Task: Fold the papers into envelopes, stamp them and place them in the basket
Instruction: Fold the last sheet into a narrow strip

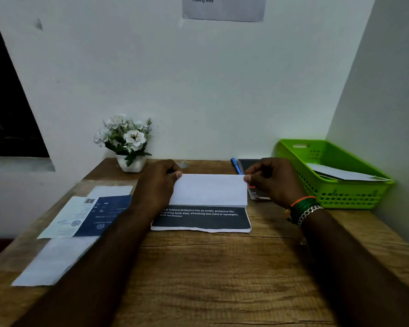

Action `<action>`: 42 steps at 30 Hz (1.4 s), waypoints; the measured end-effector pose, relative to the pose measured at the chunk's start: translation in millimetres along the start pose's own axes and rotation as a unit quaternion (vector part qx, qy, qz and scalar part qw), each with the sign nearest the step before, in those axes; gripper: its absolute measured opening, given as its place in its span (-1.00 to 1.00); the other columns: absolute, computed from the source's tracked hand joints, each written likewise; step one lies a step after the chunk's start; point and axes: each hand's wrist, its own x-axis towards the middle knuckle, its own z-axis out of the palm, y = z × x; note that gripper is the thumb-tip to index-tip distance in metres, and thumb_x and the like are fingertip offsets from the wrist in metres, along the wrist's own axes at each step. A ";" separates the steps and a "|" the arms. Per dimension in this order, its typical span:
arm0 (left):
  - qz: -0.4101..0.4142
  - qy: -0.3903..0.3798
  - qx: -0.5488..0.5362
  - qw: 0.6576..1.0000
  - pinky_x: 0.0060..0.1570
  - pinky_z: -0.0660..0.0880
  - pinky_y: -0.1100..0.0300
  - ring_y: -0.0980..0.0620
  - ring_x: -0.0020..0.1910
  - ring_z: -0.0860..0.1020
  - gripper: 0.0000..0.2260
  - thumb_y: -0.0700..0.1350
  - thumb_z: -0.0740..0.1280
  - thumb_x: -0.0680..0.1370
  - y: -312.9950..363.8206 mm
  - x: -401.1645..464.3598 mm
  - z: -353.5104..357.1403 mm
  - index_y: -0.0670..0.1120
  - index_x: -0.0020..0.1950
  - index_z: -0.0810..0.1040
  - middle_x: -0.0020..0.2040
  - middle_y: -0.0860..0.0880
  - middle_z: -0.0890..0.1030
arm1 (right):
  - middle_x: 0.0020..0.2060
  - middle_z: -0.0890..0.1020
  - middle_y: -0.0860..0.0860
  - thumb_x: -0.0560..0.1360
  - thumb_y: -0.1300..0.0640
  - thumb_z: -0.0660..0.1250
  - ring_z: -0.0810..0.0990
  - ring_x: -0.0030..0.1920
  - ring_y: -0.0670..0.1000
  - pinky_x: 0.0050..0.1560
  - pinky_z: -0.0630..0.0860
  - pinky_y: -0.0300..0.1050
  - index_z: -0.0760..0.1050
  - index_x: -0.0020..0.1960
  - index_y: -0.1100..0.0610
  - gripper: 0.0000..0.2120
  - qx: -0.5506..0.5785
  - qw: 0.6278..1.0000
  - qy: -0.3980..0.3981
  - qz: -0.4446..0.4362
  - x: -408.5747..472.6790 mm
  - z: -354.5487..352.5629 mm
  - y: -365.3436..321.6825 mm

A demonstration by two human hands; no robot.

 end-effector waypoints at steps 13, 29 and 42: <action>0.056 0.042 0.015 0.997 -0.02 0.40 0.15 0.00 -0.04 0.55 -0.95 -0.21 0.41 0.57 0.7 2.9 1.0 -0.10 -0.06 0.67 -0.07 -0.06 0.65 | -0.16 0.73 0.05 0.54 0.19 0.41 0.71 -0.12 0.09 -0.04 0.66 0.24 0.68 0.04 0.07 -0.89 0.014 0.998 0.018 -0.059 -2.6 6.2 -5.0; 0.035 -0.143 0.058 0.987 -0.18 0.64 0.05 0.22 -0.21 0.61 -0.72 0.27 0.53 0.34 14.3 -15.0 -4.5 0.09 -0.24 0.64 -0.27 0.16 0.66 | -0.32 0.65 -0.08 0.25 0.11 0.45 0.62 -0.26 -0.11 -0.14 0.60 -0.04 0.58 -0.27 0.01 -0.92 -0.278 0.938 -0.157 -0.131 -10.1 0.3 -8.0; 0.045 -0.208 0.107 0.971 0.23 0.47 0.09 0.17 0.28 0.40 -0.62 0.25 0.48 0.45 7.4 -20.6 18.1 0.19 0.22 0.60 0.26 0.19 0.47 | 0.16 0.64 -0.16 0.42 -0.19 0.47 0.57 0.18 -0.17 0.20 0.53 -0.13 0.61 0.20 -0.10 -0.61 -0.287 0.927 -0.212 -0.114 -21.3 26.4 -9.3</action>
